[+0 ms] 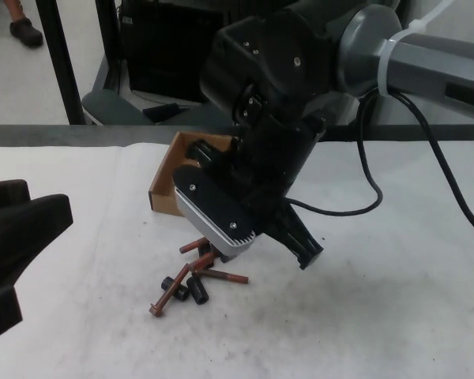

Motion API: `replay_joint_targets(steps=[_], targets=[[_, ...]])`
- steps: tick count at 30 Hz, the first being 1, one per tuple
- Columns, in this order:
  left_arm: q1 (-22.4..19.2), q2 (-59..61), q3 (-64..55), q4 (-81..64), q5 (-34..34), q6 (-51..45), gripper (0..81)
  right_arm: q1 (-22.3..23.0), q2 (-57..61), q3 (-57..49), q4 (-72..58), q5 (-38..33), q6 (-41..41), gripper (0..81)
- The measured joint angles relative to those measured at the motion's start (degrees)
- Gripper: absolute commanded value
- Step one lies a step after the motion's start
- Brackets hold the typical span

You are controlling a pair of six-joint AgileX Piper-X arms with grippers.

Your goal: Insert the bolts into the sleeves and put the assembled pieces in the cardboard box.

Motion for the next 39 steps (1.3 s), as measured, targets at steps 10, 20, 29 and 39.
replay_joint_targets(steps=[10,20,29,39], targets=[[0.0,0.0,0.0,0.0,0.0,-0.1,43.5,0.0,0.0,0.0,2.9,0.0,2.5,55.2],[0.0,0.0,0.0,0.0,0.0,-5.4,43.5,0.0,0.0,0.0,1.1,0.9,43.1,55.2],[0.0,1.1,0.0,5.2,-2.6,-10.1,29.3,0.0,0.0,0.0,2.6,-0.2,96.5,55.2],[0.0,5.1,0.0,11.3,-2.7,-6.9,23.5,2.4,0.0,7.1,5.8,-2.3,127.8,55.2]])
